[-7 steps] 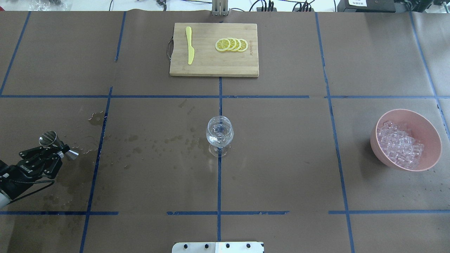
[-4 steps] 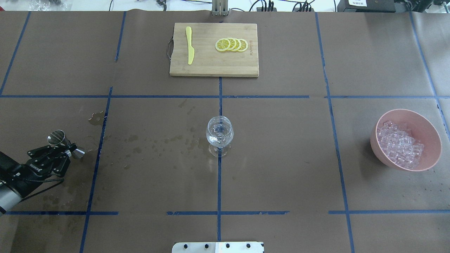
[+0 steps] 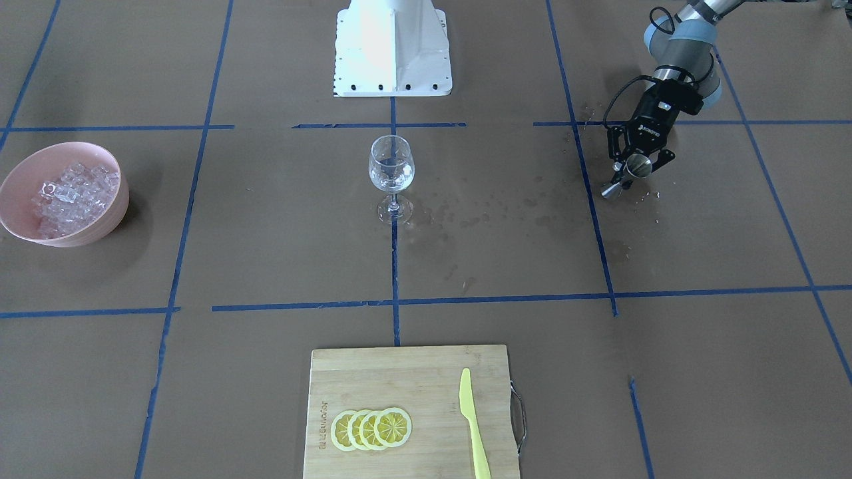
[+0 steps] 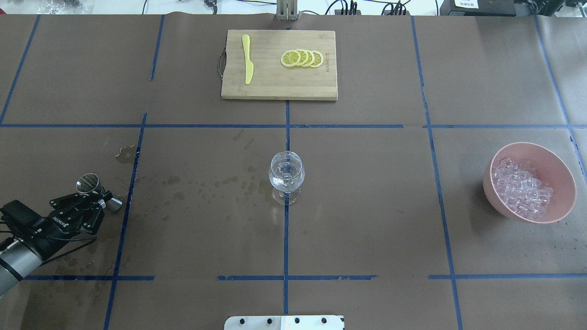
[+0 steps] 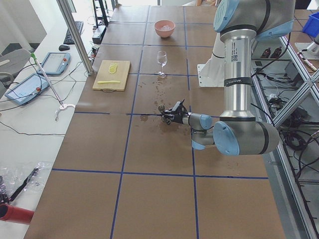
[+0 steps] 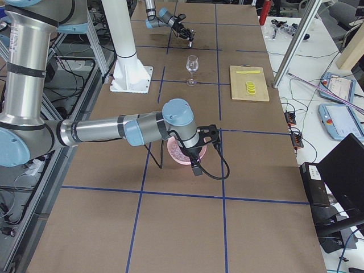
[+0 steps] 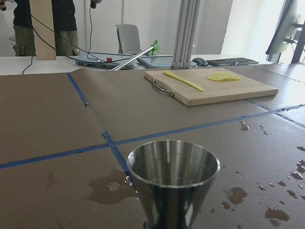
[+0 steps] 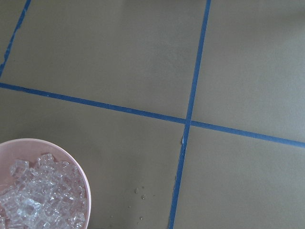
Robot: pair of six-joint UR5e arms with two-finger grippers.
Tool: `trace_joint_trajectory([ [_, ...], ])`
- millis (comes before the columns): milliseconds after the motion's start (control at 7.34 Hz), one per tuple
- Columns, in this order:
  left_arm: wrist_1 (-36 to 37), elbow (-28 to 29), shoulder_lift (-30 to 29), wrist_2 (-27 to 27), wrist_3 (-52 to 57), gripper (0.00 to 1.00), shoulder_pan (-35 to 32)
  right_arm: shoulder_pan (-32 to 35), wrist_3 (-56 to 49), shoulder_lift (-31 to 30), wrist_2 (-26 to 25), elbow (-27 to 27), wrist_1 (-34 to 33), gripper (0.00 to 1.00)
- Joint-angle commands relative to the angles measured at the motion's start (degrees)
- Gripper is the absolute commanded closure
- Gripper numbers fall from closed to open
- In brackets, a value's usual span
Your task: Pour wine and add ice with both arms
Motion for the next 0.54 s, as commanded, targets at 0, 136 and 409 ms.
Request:
trace_joint_trajectory([
  [0, 0.04, 0.0, -0.22, 0.04, 0.06, 0.97, 0.9, 0.0, -0.07, -0.01, 0.0, -0.13, 0.0, 0.0],
  [136, 0.13, 0.09, -0.22, 0.04, 0.06, 0.94, 0.9, 0.0, -0.07, -0.01, -0.09, -0.21, 0.0, 0.0],
  [409, 0.13, 0.26, -0.58, 0.04, 0.15, 0.93, 1.25, 0.0, -0.07, -0.01, -0.09, -0.3, 0.0, 0.0],
])
